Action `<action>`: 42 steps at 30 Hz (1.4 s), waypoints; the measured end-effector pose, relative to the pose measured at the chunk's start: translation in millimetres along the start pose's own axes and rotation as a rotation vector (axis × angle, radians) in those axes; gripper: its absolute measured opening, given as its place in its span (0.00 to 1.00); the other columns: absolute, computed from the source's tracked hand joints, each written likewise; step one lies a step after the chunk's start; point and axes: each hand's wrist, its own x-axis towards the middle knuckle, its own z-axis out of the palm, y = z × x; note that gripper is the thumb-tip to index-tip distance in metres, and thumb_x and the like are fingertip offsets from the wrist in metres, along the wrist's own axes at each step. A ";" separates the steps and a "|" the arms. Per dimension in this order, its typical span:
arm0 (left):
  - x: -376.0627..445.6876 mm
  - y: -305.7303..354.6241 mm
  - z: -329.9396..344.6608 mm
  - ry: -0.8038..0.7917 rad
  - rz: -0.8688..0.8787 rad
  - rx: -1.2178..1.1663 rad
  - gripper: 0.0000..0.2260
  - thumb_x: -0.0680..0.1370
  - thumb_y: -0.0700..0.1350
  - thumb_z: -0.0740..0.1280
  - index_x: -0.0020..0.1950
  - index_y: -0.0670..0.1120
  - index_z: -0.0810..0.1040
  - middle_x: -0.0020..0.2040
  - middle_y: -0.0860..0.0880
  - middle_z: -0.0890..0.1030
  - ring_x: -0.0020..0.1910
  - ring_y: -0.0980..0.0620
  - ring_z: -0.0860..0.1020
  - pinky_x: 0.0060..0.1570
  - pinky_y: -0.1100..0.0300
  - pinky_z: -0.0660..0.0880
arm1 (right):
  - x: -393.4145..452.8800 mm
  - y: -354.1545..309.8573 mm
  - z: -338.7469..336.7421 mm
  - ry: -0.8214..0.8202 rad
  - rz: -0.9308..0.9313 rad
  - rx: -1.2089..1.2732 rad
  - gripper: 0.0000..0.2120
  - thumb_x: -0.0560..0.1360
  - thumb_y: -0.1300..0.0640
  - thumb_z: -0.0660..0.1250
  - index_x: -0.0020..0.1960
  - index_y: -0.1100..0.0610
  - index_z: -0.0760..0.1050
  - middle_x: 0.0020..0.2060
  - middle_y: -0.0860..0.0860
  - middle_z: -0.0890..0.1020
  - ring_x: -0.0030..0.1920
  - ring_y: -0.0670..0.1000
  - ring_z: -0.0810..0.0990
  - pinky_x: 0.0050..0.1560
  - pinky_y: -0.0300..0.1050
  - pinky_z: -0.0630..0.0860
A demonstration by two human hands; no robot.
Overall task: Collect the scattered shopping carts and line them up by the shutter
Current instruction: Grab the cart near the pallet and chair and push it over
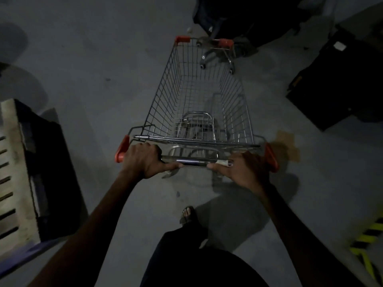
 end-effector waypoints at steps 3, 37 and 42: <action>-1.4 18.7 -3.4 -0.010 0.061 0.013 0.45 0.62 0.90 0.44 0.34 0.51 0.77 0.32 0.51 0.77 0.33 0.50 0.74 0.41 0.55 0.73 | -32.0 9.0 0.4 -0.004 0.082 -0.006 0.46 0.63 0.10 0.51 0.40 0.50 0.84 0.34 0.48 0.85 0.38 0.50 0.85 0.44 0.47 0.82; -117.4 324.1 -19.7 -0.018 1.061 0.245 0.47 0.64 0.89 0.45 0.53 0.54 0.83 0.54 0.55 0.85 0.61 0.52 0.82 0.75 0.45 0.63 | -444.2 44.7 -1.6 0.120 1.156 0.216 0.38 0.66 0.15 0.59 0.28 0.51 0.72 0.31 0.47 0.79 0.42 0.54 0.83 0.45 0.45 0.68; -128.3 365.0 -11.1 -0.007 1.225 0.131 0.50 0.62 0.90 0.49 0.62 0.56 0.85 0.58 0.49 0.87 0.60 0.48 0.84 0.65 0.48 0.75 | -479.8 40.9 13.1 0.105 1.283 0.147 0.43 0.65 0.13 0.52 0.31 0.54 0.75 0.32 0.50 0.80 0.44 0.56 0.84 0.46 0.47 0.73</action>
